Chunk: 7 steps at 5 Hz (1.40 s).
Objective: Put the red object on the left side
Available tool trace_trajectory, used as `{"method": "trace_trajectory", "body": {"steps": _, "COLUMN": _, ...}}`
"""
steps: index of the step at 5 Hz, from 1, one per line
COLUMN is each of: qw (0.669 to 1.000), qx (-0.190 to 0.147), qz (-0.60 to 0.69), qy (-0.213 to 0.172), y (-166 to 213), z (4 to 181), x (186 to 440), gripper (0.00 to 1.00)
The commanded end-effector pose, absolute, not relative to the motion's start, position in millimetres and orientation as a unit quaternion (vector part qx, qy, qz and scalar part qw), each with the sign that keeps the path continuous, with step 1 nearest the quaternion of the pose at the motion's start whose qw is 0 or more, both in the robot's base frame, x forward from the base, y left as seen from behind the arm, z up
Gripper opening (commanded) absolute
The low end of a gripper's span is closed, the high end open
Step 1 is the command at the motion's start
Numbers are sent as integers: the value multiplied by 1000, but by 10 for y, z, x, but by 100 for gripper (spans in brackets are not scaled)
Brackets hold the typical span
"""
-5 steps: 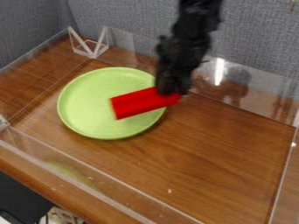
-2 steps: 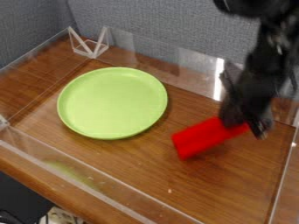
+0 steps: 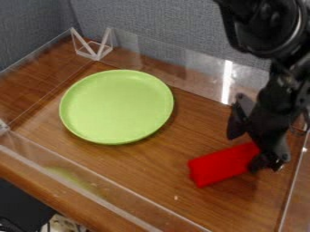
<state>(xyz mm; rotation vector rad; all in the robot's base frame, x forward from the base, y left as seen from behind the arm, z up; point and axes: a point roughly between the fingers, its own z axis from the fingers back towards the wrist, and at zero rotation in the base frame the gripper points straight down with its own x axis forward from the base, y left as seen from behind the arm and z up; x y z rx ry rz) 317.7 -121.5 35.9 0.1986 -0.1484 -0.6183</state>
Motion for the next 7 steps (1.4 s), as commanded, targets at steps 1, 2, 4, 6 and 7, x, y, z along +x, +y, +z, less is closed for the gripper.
{"method": "trace_trajectory", "body": {"steps": 1, "qw": 953, "qx": 101, "qz": -268, "qy": -97, "y": -1003, "z": 450, "x": 3256, "gripper": 0}}
{"method": "trace_trajectory", "body": {"steps": 2, "qw": 958, "qx": 107, "qz": -237, "qy": -125, "y": -857, "z": 483, "x": 3252, "gripper": 0}}
{"method": "trace_trajectory", "body": {"steps": 4, "qw": 940, "qx": 99, "qz": -273, "qy": -180, "y": -1112, "z": 762, "x": 2996, "gripper": 0}}
{"method": "trace_trajectory", "body": {"steps": 6, "qw": 936, "qx": 98, "qz": -272, "qy": -199, "y": -1367, "z": 529, "x": 3277, "gripper": 0}}
{"method": "trace_trajectory", "body": {"steps": 7, "qw": 939, "qx": 102, "qz": -262, "qy": -198, "y": -1341, "z": 402, "x": 3470, "gripper": 0}}
